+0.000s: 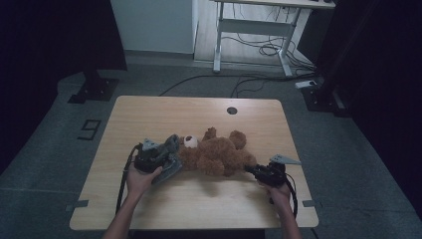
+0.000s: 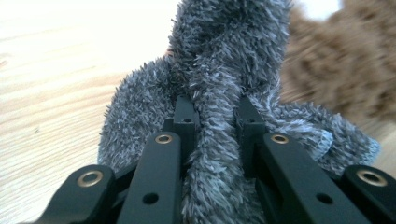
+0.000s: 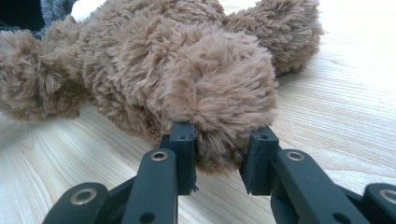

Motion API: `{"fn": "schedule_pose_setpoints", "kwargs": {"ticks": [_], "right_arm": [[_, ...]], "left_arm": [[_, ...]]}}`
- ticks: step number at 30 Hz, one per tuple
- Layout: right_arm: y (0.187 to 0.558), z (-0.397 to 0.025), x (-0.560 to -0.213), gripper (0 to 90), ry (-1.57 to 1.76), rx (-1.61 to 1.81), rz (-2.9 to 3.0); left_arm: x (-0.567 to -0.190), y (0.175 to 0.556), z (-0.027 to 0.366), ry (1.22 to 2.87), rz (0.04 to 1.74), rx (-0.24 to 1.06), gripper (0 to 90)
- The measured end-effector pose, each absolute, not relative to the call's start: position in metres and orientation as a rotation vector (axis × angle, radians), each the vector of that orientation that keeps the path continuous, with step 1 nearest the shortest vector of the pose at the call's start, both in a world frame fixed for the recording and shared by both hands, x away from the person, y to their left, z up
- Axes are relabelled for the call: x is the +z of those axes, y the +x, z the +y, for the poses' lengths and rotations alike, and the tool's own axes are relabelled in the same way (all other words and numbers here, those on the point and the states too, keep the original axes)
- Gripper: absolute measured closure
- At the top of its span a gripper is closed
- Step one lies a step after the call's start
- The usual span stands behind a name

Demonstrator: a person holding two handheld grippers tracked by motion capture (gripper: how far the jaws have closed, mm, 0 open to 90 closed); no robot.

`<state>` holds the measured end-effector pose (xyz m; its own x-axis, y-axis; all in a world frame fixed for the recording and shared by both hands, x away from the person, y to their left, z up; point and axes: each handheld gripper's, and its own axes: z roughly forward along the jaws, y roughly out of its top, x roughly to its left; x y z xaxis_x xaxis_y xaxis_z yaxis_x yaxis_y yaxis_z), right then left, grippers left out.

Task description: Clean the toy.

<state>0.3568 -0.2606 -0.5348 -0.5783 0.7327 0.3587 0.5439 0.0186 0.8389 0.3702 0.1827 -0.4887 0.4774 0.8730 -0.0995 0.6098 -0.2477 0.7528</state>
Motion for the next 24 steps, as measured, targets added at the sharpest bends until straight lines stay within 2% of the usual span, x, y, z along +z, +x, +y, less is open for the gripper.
{"fn": "schedule_pose_setpoints", "kwargs": {"ticks": [6, 10, 16, 21, 24], "right_arm": [[0.357, -0.261, -0.535, 70.1, 1.346, 1.589, 2.115], [0.358, -0.262, -0.536, 70.0, 1.353, 1.586, 2.114], [0.357, -0.261, -0.536, 70.0, 1.348, 1.582, 2.111], [0.357, -0.262, -0.536, 69.8, 1.346, 1.581, 2.113], [0.357, -0.262, -0.535, 69.4, 1.339, 1.583, 2.112]], "left_arm": [[-0.493, 0.373, 0.190, 1.968, 1.261, 0.433, 75.4], [-0.464, 0.371, 0.182, 1.925, 1.181, 0.466, 75.5], [-0.419, 0.383, 0.137, 1.958, 1.051, 0.504, 75.5], [-0.410, 0.402, 0.096, 2.017, 1.012, 0.506, 75.3], [-0.416, 0.411, 0.086, 2.046, 1.027, 0.491, 75.3]]}}
